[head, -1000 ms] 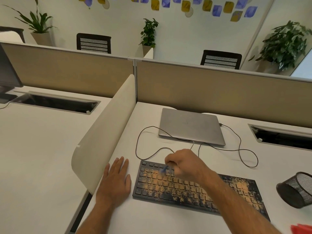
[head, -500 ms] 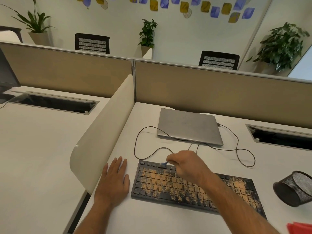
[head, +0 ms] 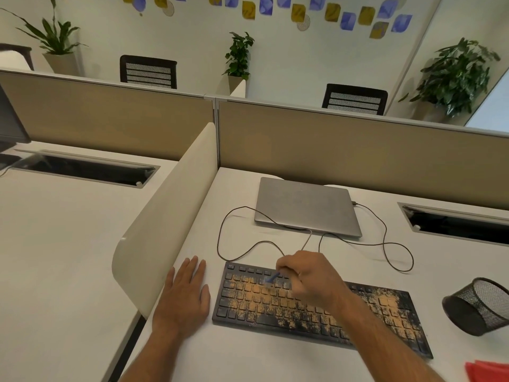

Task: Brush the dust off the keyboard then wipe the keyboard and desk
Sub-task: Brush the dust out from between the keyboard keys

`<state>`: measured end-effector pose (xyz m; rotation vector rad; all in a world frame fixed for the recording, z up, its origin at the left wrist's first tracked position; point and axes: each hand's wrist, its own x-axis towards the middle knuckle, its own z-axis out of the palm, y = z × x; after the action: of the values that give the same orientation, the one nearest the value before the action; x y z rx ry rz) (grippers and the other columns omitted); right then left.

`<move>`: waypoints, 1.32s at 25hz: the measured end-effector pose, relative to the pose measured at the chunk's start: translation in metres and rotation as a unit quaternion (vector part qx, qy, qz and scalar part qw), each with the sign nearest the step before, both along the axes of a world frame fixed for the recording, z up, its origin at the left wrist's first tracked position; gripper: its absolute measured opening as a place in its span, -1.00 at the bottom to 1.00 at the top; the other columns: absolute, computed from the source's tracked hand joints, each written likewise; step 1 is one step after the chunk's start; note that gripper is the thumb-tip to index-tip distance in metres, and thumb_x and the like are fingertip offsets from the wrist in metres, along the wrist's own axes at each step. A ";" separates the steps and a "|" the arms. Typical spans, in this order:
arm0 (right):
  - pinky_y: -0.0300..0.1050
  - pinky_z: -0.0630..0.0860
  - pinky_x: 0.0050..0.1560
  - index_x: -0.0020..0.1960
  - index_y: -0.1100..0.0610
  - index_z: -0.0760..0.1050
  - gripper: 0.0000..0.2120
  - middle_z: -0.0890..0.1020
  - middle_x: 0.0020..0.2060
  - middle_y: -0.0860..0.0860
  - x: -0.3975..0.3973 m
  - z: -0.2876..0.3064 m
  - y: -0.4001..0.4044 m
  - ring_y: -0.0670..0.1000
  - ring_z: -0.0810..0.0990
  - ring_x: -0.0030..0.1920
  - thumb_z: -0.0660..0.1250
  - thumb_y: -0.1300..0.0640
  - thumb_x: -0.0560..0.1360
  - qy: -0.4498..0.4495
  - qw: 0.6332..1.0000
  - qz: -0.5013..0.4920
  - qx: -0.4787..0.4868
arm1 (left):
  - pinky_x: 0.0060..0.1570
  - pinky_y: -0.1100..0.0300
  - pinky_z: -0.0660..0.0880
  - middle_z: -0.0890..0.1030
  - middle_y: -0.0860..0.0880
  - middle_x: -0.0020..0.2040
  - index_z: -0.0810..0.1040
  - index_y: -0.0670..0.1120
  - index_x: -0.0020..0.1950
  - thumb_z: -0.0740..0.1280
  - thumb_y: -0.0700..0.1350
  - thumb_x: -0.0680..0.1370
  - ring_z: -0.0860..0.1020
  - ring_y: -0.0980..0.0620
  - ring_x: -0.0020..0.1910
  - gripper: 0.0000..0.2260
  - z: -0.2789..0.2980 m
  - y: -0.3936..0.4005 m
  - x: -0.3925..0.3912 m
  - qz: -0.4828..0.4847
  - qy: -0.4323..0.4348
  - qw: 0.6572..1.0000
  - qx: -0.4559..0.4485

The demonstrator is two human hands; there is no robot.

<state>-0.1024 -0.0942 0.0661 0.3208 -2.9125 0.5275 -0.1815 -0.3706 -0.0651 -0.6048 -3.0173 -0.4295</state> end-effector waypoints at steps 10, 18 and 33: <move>-0.11 0.52 -0.26 0.00 0.01 0.59 -0.85 0.62 -0.29 -0.09 0.005 -0.009 0.009 -0.09 0.49 -0.29 0.25 0.10 0.53 0.019 0.999 -0.026 0.012 | 0.58 -0.01 -0.15 0.08 -0.02 0.63 0.10 -0.06 0.63 -0.23 0.17 0.53 -0.03 0.03 0.62 -0.30 0.001 0.000 0.000 -0.002 0.001 1.000 -0.002; -0.29 0.47 -0.23 -0.03 0.07 0.61 -0.84 0.65 -0.25 -0.11 0.010 -0.003 0.030 -0.14 0.52 -0.27 0.27 0.12 0.48 0.054 0.994 -0.078 -0.050 | 0.58 0.00 -0.15 0.09 -0.02 0.63 0.12 -0.06 0.63 -0.21 0.16 0.52 -0.02 0.03 0.62 -0.30 0.001 0.000 0.000 -0.001 -0.001 1.000 0.004; -0.26 0.50 -0.24 0.03 0.04 0.60 -0.84 0.65 -0.24 -0.10 0.007 -0.017 0.003 -0.13 0.52 -0.28 0.26 0.13 0.53 0.022 0.998 -0.002 -0.057 | 0.57 0.02 -0.19 0.05 -0.02 0.64 0.07 -0.05 0.64 -0.24 0.17 0.51 -0.05 0.04 0.62 -0.28 0.003 0.001 0.000 -0.004 -0.006 1.000 0.000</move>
<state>-0.0958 -0.0913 0.0495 0.3061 -2.8254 0.6739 -0.1810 -0.3698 -0.0618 -0.6163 -3.0274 -0.4358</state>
